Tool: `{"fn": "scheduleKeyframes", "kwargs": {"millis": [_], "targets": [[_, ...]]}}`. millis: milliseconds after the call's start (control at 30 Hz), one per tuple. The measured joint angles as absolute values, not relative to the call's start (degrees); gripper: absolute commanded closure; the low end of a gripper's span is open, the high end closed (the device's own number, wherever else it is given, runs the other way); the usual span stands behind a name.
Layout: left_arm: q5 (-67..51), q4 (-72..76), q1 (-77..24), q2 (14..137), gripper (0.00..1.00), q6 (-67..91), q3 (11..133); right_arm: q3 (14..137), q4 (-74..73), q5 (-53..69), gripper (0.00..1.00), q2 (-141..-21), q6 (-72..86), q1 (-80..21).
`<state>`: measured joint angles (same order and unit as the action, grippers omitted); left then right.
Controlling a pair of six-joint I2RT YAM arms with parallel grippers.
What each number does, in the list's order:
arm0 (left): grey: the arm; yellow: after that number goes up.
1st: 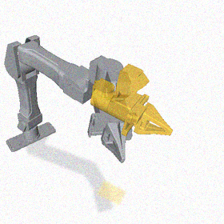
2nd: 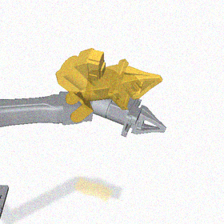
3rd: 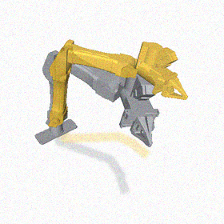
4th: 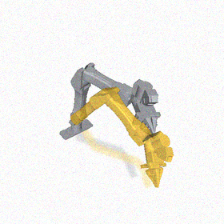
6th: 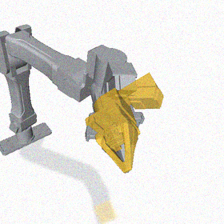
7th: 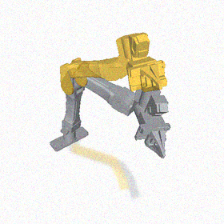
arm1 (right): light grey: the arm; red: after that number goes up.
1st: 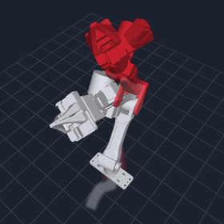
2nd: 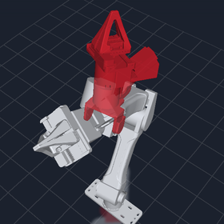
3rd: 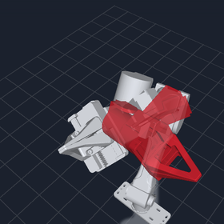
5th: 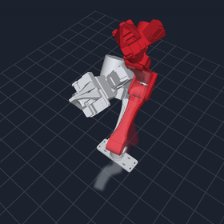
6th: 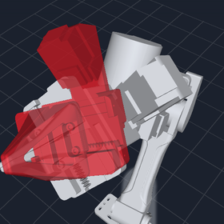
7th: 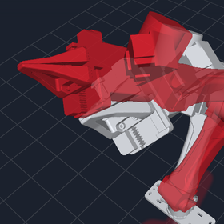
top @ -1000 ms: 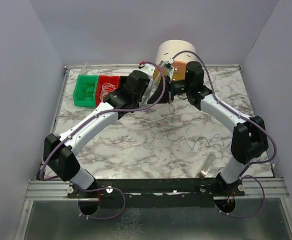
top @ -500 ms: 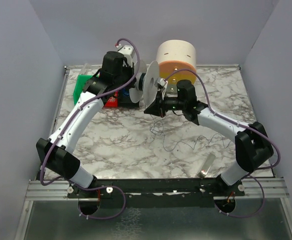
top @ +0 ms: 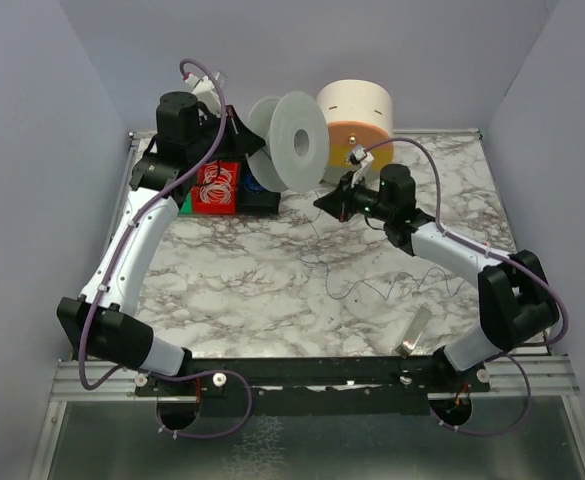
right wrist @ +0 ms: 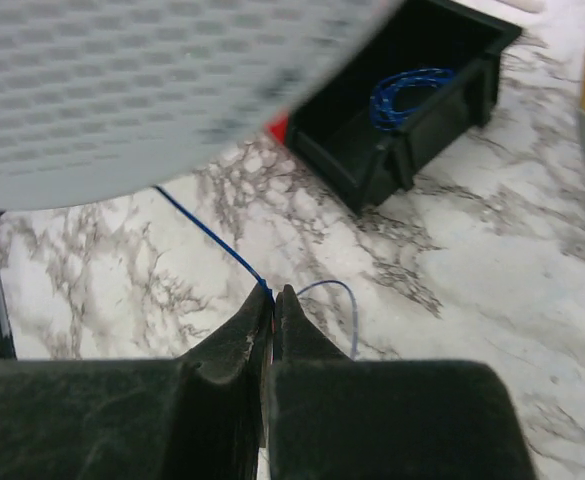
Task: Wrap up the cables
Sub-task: Wrap the cable around the cable reel.
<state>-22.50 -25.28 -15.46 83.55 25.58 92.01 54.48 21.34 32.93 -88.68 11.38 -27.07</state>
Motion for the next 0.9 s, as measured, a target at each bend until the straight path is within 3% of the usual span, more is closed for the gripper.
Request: {"fn": "scheduleKeyframes", "kwargs": {"millis": [400,833,900], "targets": [[-34.7,-19.4,-15.1,80.4,1.00,25.3,88.2,56.4,22.4,29.0,1.00,-89.2,22.2,-18.4],[-33.9,-28.3,-17.5,79.8,1.00,14.2,88.2,59.2,26.5,35.5,0.99,-89.3,26.7,-11.4],[-33.4,-30.1,-18.1,79.9,1.00,12.8,88.8,60.6,25.5,37.6,0.87,-89.1,24.7,-11.4]]}}
